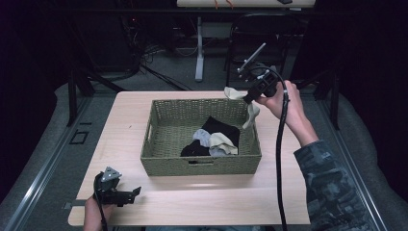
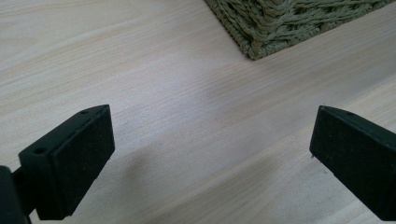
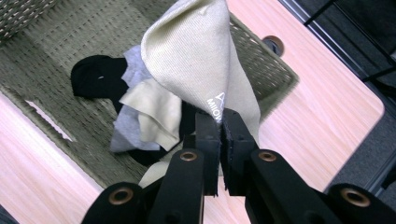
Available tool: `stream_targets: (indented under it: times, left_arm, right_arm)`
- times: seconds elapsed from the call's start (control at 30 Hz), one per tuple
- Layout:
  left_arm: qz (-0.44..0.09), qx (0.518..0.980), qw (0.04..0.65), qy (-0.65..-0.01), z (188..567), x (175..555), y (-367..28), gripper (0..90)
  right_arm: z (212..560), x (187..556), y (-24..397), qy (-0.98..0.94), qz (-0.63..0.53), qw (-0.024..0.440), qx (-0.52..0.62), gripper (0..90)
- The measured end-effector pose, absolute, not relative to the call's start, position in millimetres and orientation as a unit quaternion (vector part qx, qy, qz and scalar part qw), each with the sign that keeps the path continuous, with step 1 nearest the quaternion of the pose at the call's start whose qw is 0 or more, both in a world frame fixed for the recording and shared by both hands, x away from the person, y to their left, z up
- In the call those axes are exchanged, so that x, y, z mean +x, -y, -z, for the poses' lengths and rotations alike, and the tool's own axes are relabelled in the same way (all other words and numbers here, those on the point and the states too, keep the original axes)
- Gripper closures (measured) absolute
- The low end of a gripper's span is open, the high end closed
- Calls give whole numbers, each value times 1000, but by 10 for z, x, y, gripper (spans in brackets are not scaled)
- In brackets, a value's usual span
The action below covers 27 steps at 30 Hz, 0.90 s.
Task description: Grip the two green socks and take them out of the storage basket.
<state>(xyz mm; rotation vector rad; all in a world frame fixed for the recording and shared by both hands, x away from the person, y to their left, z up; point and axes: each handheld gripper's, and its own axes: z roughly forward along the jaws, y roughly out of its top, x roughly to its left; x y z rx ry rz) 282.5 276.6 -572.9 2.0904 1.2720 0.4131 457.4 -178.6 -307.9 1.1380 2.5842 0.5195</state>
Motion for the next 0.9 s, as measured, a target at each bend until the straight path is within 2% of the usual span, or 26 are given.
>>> stream_targets:
  times: [0.4, 0.77, 0.9]
  left_arm:
    - [-161, 795, 324, -487, 5733, 2828, -2759, 0]
    - [-161, 796, 325, -484, 5723, 2831, -2752, 0]
    - [-162, 797, 325, -483, 5723, 2830, -2751, 0]
  right_arm:
    - [3085, 4522, 2341, -872, -187, 137, 431, 872]
    - [3256, 4479, 2815, -849, -190, 134, 475, 872]
    - [3418, 4445, 2972, -841, -191, 127, 490, 872]
